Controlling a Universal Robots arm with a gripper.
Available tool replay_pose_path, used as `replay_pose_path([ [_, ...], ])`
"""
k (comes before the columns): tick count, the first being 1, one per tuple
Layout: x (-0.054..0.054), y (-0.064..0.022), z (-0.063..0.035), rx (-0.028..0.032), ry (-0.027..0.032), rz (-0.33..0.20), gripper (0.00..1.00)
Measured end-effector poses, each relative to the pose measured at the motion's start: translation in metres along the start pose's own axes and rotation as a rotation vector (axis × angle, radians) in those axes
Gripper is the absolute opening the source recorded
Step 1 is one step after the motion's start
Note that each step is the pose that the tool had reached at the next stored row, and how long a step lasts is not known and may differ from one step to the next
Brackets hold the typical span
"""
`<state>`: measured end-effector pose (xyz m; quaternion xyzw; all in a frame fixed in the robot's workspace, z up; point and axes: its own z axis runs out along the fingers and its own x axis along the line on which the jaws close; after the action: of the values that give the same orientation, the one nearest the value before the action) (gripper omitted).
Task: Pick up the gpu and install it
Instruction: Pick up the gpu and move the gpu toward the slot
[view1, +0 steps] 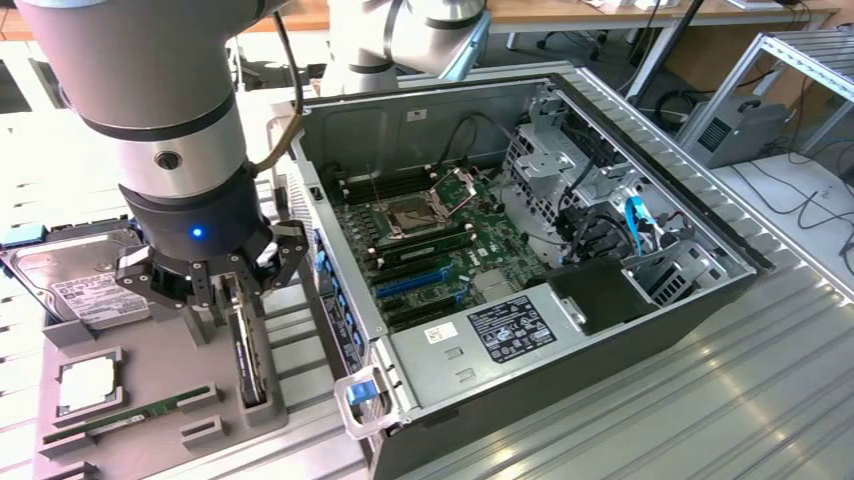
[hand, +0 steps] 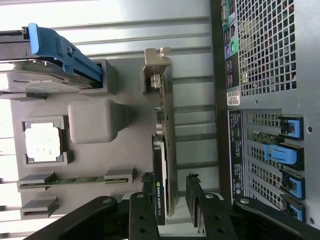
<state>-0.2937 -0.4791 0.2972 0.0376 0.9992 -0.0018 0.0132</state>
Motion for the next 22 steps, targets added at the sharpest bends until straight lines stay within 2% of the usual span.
replay_pose_path([
  [16, 0.002, 0.0008, 0.0072, 0.0000, -0.0001, 0.000, 0.39],
  [22, 0.003, 0.0024, 0.0131, 0.0000, 0.0000, 0.000, 0.39],
])
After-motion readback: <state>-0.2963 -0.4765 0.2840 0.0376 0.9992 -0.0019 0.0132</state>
